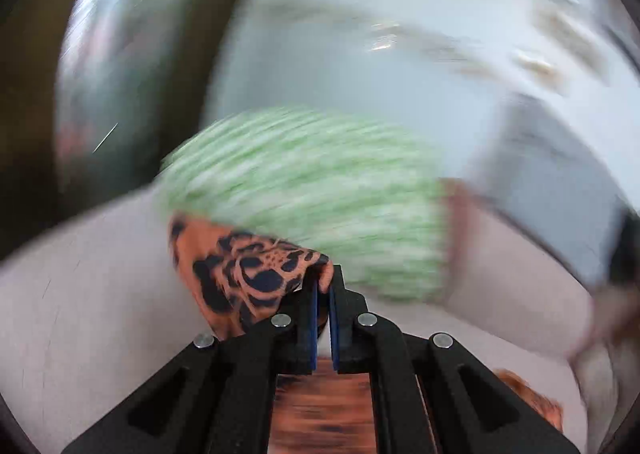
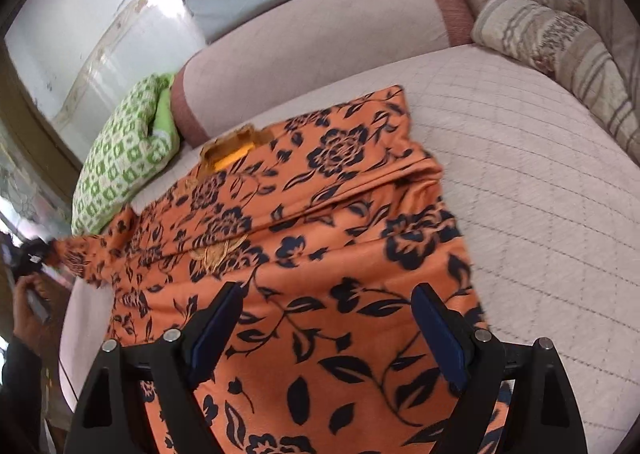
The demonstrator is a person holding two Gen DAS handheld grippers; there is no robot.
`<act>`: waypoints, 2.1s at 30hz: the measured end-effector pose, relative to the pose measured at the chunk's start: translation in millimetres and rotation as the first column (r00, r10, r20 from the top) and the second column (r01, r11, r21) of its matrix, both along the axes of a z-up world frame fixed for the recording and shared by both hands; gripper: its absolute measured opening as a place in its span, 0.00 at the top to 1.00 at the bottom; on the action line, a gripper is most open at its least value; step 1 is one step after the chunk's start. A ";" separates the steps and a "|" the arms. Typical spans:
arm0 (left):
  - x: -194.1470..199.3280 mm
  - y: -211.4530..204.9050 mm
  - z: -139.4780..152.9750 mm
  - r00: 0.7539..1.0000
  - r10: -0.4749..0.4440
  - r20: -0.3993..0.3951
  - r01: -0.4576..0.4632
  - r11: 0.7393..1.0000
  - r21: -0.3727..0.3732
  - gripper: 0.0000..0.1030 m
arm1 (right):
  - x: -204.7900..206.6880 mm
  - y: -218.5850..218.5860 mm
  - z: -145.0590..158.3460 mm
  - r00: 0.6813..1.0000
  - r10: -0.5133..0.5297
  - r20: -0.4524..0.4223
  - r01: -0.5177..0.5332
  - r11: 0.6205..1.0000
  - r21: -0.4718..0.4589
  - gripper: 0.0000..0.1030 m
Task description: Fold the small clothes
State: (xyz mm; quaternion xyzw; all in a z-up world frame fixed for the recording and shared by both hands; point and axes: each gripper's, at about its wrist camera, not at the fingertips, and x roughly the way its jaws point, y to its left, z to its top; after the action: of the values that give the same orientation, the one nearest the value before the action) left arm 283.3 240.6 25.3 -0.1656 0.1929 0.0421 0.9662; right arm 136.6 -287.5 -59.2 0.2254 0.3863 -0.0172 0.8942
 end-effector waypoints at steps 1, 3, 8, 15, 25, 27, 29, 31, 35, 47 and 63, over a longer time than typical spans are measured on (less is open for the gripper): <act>-2.2 -29.9 14.8 0.998 -0.061 0.034 0.060 0.997 0.040 0.96 | -2.7 -3.7 0.2 1.000 -0.008 0.007 0.008 1.000 0.010 0.14; -12.7 -109.4 34.5 0.973 -0.215 0.081 0.204 0.970 0.133 0.96 | -8.1 -9.8 0.6 1.000 -0.020 0.020 0.019 0.999 0.031 0.14; -21.6 -268.9 -8.7 0.848 -0.525 -0.071 0.528 0.825 0.201 0.81 | -22.6 -27.5 -3.8 0.999 -0.049 0.019 0.047 0.994 0.096 0.14; -22.5 -260.9 -102.3 0.741 -0.550 -0.386 0.612 0.789 0.050 0.38 | -22.2 -44.7 -0.5 0.999 -0.041 0.002 0.040 0.989 0.143 0.14; -24.9 -119.0 -118.9 0.860 -0.264 -0.438 0.360 0.921 0.150 0.30 | 123.3 -11.1 29.6 0.993 0.121 -0.007 -0.119 0.985 0.127 0.14; -25.5 -106.8 -130.4 0.862 -0.260 -0.436 0.337 0.935 0.107 0.30 | 156.6 0.7 20.4 0.990 0.123 -0.073 -0.123 0.992 0.005 0.14; -25.4 -108.0 -137.5 0.869 -0.250 -0.426 0.320 0.942 0.100 0.30 | 183.2 12.0 3.4 0.976 0.155 -0.155 -0.164 0.985 -0.047 0.21; -24.2 -104.8 -140.3 0.873 -0.249 -0.420 0.318 0.943 0.101 0.30 | 202.2 24.5 -19.6 0.946 0.171 -0.276 -0.201 0.976 -0.083 0.62; -16.2 -111.0 -159.0 0.835 -0.253 -0.489 0.354 0.927 0.125 0.37 | 202.0 37.1 -12.3 0.946 0.168 -0.277 -0.218 0.962 -0.162 0.94; -5.0 -104.3 -174.8 0.822 -0.203 -0.532 0.300 0.948 0.102 0.55 | 192.9 44.1 -26.0 0.953 0.101 -0.285 -0.203 0.913 -0.353 0.87; 17.0 -119.7 -180.0 0.786 -0.207 -0.582 0.313 0.946 0.087 0.41 | 164.0 7.1 -28.8 0.975 0.154 -0.158 -0.102 0.950 0.294 0.33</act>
State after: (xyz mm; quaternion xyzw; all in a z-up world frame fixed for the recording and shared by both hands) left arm 300.4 121.0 -154.7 -0.0301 0.4866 -0.0276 0.8726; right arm 300.5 -280.4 -88.0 0.3231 0.4775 0.0764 0.8135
